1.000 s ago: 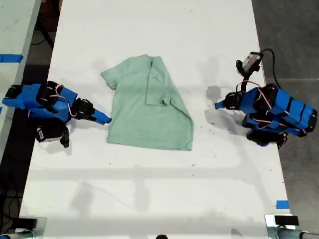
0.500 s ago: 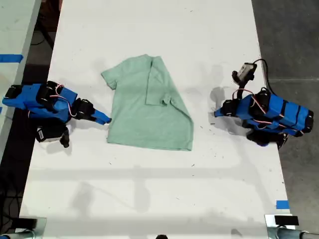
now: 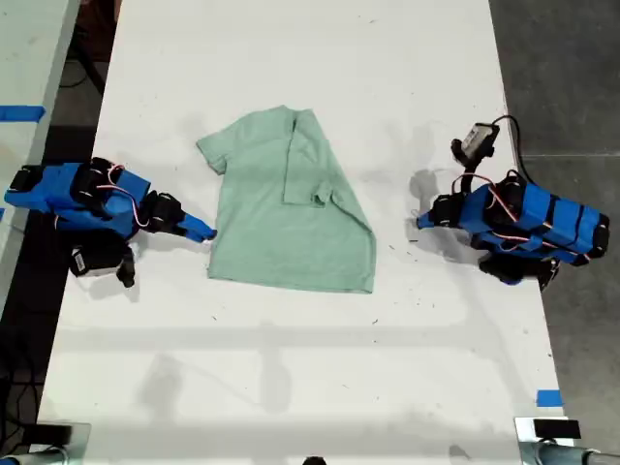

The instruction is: Fold t shirt

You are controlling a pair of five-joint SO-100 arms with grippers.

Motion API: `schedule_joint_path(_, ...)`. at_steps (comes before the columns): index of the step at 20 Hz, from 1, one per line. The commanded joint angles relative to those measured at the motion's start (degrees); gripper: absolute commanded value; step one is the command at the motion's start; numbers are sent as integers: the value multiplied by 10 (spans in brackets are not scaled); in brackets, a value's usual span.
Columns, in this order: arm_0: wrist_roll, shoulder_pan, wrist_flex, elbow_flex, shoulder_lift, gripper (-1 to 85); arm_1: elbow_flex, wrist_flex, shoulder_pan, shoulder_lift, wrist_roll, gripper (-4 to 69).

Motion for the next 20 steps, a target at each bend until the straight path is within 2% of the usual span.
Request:
schedule_joint_path(1, -1, -5, 0, -7, 3, 115, 4, 2, -5, 4, 11, -25)
schedule_joint_path(13, 3, -5, 0, -7, 3, 115, 5, 3, -6, 4, 17, -22)
schedule_joint_path(16, 163, -4, -18, -4, 3, 117, 6, 3, -9, 4, 19, -22)
schedule_joint_path(19, 169, -16, -15, -7, 3, 108, 6, 4, -9, 4, 20, -22)
schedule_joint_path(20, 128, -13, -8, -11, 3, 110, 6, 4, -9, 4, 21, -22)
